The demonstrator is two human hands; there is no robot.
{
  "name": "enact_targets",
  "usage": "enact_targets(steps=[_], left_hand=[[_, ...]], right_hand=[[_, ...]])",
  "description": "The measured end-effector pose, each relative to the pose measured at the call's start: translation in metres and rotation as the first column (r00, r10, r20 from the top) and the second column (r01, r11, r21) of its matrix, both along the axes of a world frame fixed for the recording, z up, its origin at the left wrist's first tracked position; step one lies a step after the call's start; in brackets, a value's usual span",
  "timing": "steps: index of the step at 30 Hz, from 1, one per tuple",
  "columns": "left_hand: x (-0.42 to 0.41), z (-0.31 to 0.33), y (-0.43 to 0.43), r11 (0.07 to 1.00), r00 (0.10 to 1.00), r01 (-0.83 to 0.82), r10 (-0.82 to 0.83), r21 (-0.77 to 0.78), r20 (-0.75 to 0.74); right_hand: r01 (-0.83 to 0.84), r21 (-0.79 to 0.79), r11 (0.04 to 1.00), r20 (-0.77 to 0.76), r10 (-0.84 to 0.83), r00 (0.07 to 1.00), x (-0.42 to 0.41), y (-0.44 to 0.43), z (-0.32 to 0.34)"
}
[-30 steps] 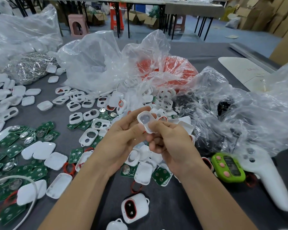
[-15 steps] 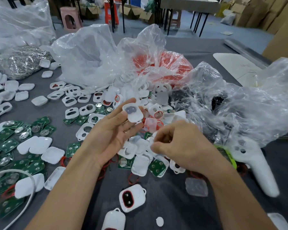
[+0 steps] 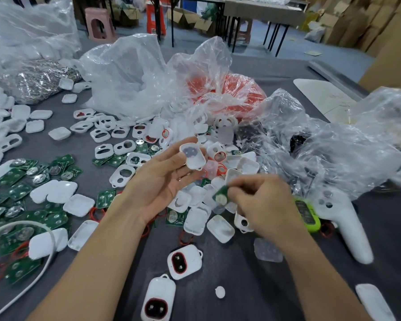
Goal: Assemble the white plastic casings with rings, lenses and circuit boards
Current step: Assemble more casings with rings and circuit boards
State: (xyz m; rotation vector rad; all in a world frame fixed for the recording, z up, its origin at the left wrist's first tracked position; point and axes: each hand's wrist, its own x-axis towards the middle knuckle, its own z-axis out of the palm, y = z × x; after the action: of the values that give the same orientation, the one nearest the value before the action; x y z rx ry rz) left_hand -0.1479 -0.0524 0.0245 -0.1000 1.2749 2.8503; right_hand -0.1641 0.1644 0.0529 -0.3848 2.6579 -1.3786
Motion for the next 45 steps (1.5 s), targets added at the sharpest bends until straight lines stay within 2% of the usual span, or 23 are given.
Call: enact_targets(steps=[2,4,7,11,15,22,28,31,34,38,45], left_hand=[[0.000,0.001,0.002,1.000,1.000,0.026,-0.026,-0.012,0.005],[0.000,0.002,0.003,0.999,0.999,0.047,-0.046,-0.017,0.023],[0.002,0.003,0.004,0.997,0.996,0.080,-0.080,0.001,0.045],[0.002,0.004,0.005,0.990,0.990,0.129,-0.126,-0.049,0.056],[0.001,0.004,0.008,0.977,0.980,0.197,-0.194,-0.076,0.040],[0.001,0.003,0.009,0.968,0.971,0.237,-0.234,-0.080,0.052],[0.000,0.003,0.009,0.967,0.971,0.237,-0.233,-0.096,0.052],[0.001,0.003,0.009,0.965,0.971,0.239,-0.235,-0.104,0.048],[0.001,0.003,0.010,0.965,0.971,0.239,-0.234,-0.107,0.053],[0.001,0.002,0.009,0.962,0.967,0.252,-0.248,-0.106,0.054],[0.001,0.001,0.009,0.966,0.969,0.244,-0.240,-0.089,0.056]], right_hand=[[0.095,-0.340,0.936,0.194,-0.029,0.981,-0.020,-0.004,0.002],[0.126,-0.517,0.846,0.283,0.030,0.959,-0.034,-0.013,0.003],[0.105,-0.638,0.763,0.300,0.120,0.946,-0.039,-0.023,-0.002],[0.081,-0.682,0.727,0.281,0.159,0.946,-0.038,-0.025,-0.009],[0.071,-0.690,0.720,0.240,0.135,0.961,-0.036,-0.025,-0.008],[-0.027,-0.650,0.759,0.066,0.092,0.994,-0.034,-0.024,0.000],[-0.154,-0.561,0.813,-0.057,0.147,0.987,-0.036,-0.025,0.000],[-0.203,-0.466,0.861,-0.101,0.177,0.979,-0.037,-0.026,-0.002],[-0.211,-0.403,0.890,-0.141,0.167,0.976,-0.036,-0.027,-0.003],[-0.185,-0.298,0.937,-0.282,0.098,0.954,-0.031,-0.028,-0.005],[-0.163,-0.244,0.956,-0.434,0.043,0.900,-0.029,-0.033,-0.010]])
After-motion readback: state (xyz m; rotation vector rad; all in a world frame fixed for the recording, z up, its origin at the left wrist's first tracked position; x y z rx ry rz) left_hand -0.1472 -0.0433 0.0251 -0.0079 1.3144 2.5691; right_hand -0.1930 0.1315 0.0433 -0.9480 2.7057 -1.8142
